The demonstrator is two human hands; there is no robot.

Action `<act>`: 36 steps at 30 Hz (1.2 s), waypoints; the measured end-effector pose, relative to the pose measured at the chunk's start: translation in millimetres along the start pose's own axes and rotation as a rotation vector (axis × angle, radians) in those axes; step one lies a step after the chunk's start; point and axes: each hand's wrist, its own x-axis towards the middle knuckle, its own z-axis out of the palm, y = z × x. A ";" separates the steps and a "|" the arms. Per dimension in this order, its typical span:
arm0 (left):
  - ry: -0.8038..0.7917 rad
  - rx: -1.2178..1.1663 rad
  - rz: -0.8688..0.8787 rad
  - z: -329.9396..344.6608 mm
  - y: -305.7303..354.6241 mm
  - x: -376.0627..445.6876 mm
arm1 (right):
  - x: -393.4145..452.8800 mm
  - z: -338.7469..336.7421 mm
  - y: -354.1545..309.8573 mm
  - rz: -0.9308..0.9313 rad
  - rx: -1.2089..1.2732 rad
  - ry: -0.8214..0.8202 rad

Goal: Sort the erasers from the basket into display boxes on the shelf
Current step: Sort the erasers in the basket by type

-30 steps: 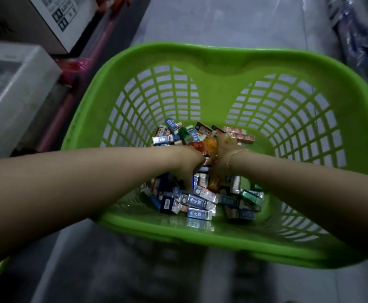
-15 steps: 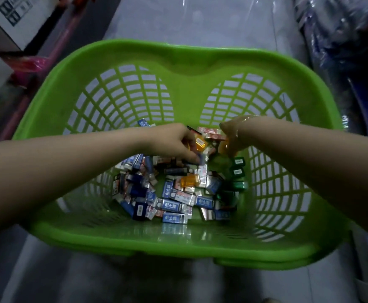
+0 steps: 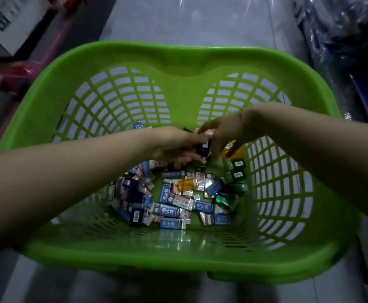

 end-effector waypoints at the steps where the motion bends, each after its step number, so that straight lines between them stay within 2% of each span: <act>1: 0.005 -0.073 -0.004 2.9 2.5 -0.6 | -3.3 1.6 -3.4 -0.055 0.141 -0.028; 3: -0.028 -0.180 0.021 8.6 7.8 -2.9 | -4.8 0.7 -5.2 -0.071 0.124 0.056; 4: -0.030 -0.167 0.052 10.1 9.1 -4.3 | -3.6 -1.7 -5.4 -0.033 0.056 0.115; 5: 0.012 -0.052 0.113 9.3 9.1 -4.0 | -2.2 -4.6 -4.2 0.030 -0.035 0.160; 6: 0.102 0.186 0.205 7.2 8.1 -2.2 | -2.5 -8.7 -1.3 0.110 -0.146 0.195; 7: 0.214 0.534 0.319 4.4 6.5 1.0 | -3.2 -11.9 2.6 0.179 -0.270 0.248; 9: 0.357 1.266 0.536 6.3 4.7 7.6 | -5.2 -14.7 11.0 0.170 -0.455 0.357; 11: 0.343 1.679 0.664 14.7 -0.8 21.7 | -5.7 -13.5 15.2 0.111 -0.494 0.378; 12: 0.344 1.759 0.657 19.1 -3.7 29.3 | -5.9 -11.1 14.1 0.108 -0.521 0.384; 15: 0.430 1.786 0.495 26.3 -11.1 46.6 | -1.0 -4.7 10.8 0.169 -0.662 0.492; 18: 0.417 1.716 0.427 25.0 -12.9 48.5 | 7.3 -2.8 11.7 0.083 -0.721 0.550; 20: 0.377 1.640 0.449 16.0 -11.6 44.1 | 16.4 2.0 10.4 0.023 -0.875 0.528; 23: 0.336 1.576 0.443 -2.4 -13.5 35.5 | 33.4 11.1 2.1 0.056 -1.010 0.404; 28: 0.359 1.277 0.311 -15.5 -13.4 27.8 | 52.7 19.3 5.4 0.095 -1.065 0.435; 31: 0.386 1.091 0.296 -21.5 -4.9 26.1 | 59.7 21.3 7.3 0.092 -1.040 0.442; 36: 0.235 0.891 0.156 -45.1 20.0 3.6 | 61.2 15.9 6.5 0.012 -0.998 0.433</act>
